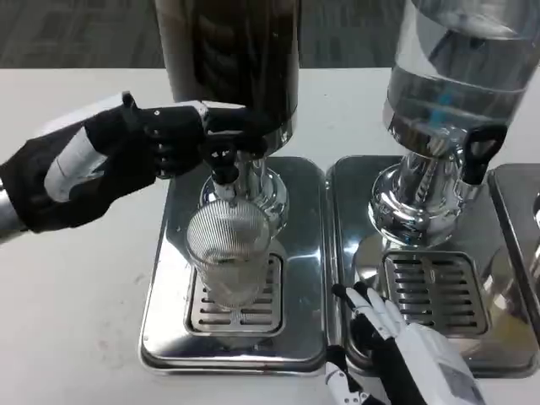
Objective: Grasp the cup under the faucet to collect the drink, then remove the cup.
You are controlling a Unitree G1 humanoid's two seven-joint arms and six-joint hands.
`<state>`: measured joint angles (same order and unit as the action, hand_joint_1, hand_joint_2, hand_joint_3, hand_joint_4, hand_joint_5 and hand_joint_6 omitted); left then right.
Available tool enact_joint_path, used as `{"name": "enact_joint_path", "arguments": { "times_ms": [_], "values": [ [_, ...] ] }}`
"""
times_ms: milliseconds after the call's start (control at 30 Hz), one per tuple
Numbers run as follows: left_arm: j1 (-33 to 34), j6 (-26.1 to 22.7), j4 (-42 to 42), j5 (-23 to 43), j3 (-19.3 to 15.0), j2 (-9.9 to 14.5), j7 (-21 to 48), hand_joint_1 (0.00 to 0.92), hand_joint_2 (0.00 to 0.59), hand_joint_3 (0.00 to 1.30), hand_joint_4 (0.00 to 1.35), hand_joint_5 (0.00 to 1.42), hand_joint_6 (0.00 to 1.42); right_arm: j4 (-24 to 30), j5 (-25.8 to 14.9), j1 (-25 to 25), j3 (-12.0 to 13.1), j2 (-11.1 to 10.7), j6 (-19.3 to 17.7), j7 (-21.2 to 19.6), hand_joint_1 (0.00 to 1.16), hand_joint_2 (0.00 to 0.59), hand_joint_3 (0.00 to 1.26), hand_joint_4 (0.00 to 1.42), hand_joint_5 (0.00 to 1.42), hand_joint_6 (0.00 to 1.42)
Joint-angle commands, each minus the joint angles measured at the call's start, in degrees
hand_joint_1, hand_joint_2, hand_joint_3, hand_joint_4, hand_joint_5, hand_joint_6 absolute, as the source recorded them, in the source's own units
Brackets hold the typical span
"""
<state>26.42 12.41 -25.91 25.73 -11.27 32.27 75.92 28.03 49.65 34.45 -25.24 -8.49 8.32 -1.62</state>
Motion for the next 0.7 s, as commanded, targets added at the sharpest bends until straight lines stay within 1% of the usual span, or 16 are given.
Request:
{"name": "enact_joint_path", "arguments": {
  "times_ms": [33,400,700],
  "values": [
    [-1.07,2.51,1.02,-0.75,1.20,-0.28,0.59,0.000,0.031,0.24,0.09,0.13,0.01,-0.44,-0.69,0.30,-0.07,0.15,0.88,0.31,0.37,0.550,0.09,0.00,0.00,0.09],
    [-3.31,6.23,3.04,-0.27,1.63,-0.29,0.18,0.000,0.029,0.24,0.09,0.13,0.01,-0.46,-1.07,-0.42,0.48,-0.34,0.85,0.89,0.38,0.556,0.09,0.00,0.00,0.09],
    [-4.83,10.89,4.10,-1.30,1.76,0.38,-1.29,0.000,0.027,0.24,0.08,0.13,0.01,-0.50,-1.61,-1.57,1.12,-0.99,0.74,1.55,0.38,0.562,0.09,0.00,0.00,0.09]
  ]
}}
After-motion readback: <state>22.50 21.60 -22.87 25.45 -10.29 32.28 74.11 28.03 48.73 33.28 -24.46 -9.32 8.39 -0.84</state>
